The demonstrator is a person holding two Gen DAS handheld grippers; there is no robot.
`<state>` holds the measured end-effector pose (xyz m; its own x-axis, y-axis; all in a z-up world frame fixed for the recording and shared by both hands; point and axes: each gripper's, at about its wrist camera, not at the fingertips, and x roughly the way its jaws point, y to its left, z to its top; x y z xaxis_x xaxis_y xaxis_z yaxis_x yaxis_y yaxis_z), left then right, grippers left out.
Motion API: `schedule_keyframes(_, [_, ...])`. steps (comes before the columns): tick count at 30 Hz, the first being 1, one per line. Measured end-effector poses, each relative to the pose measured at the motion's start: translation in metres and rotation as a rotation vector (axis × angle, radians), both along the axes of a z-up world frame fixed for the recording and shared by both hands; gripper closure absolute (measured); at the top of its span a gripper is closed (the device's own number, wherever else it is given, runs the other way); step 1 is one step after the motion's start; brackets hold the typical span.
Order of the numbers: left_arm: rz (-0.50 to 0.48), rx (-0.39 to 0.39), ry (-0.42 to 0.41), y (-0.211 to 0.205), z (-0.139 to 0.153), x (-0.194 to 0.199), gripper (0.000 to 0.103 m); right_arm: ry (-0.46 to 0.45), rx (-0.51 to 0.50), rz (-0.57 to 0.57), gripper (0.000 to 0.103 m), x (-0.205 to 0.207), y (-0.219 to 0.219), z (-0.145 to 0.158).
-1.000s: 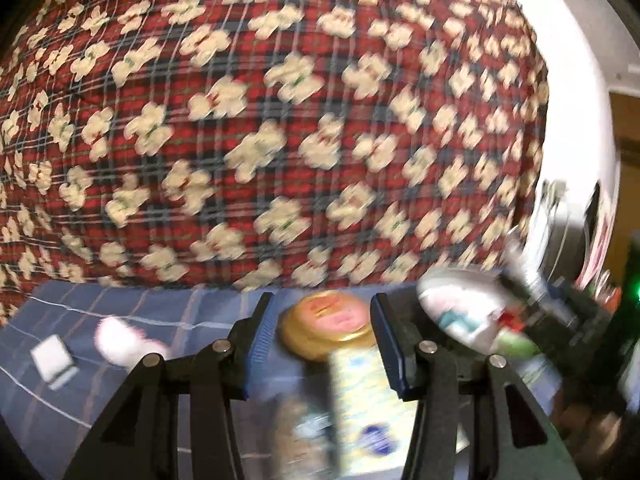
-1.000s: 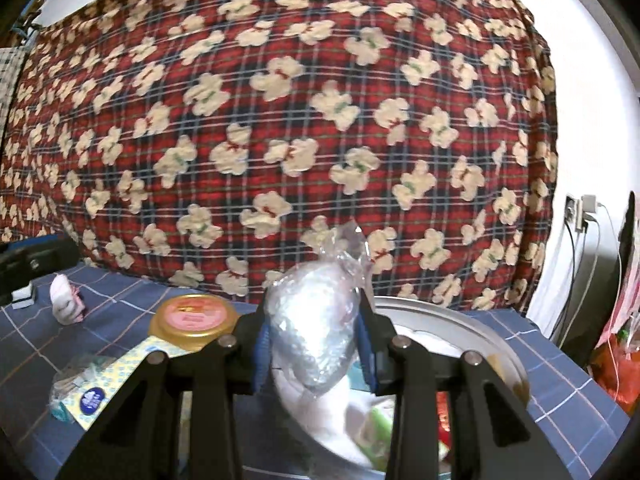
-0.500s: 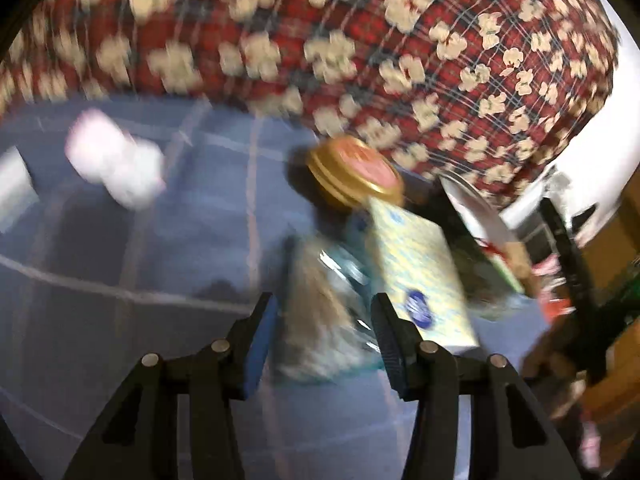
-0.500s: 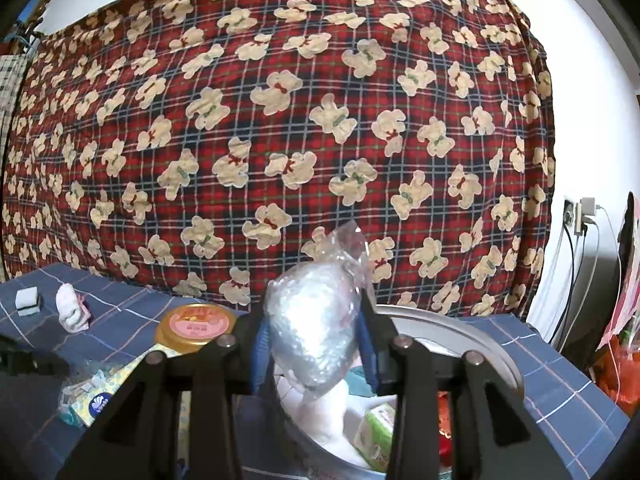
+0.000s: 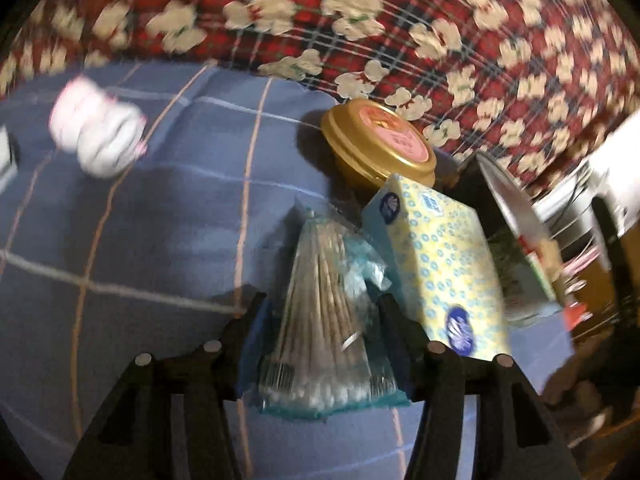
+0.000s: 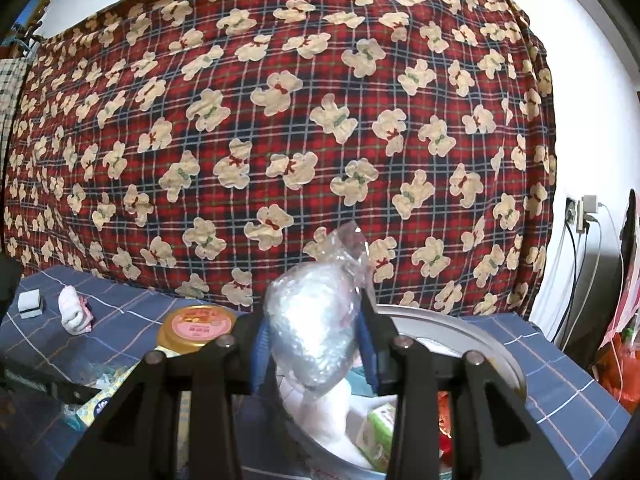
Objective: Organize soft objects
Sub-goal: 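Carry the cotton-swab bag and clear plastic bag over the metal tin with both grippers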
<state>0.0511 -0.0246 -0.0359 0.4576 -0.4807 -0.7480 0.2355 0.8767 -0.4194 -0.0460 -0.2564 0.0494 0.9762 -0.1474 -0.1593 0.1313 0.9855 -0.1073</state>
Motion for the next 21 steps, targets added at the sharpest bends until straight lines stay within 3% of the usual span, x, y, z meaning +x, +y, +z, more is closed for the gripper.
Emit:
schedule_keyframes(1, [-0.008,0.024,-0.016,-0.004,-0.001,0.0,0.064,0.0,-0.002,-0.001,0.065,0.0,0.0,0.0])
schedule_keyframes(5, [-0.05,0.062,-0.055,-0.007,-0.003,-0.004,0.069,-0.006,0.02,-0.006,0.065,0.0,-0.004,0.001])
schedule_keyframes(10, [-0.007,0.084,-0.159,0.007,0.007,-0.014,0.07,-0.019,0.043,-0.013,0.065,-0.003,-0.008,0.003])
schedule_keyframes(14, [0.082,0.067,-0.302,0.017,0.037,-0.025,0.07,-0.032,0.046,-0.007,0.065,-0.005,-0.01,0.006])
schedule_keyframes(21, [-0.026,0.077,-0.536,-0.036,0.082,-0.04,0.069,-0.046,0.027,-0.026,0.065,-0.004,-0.027,0.011])
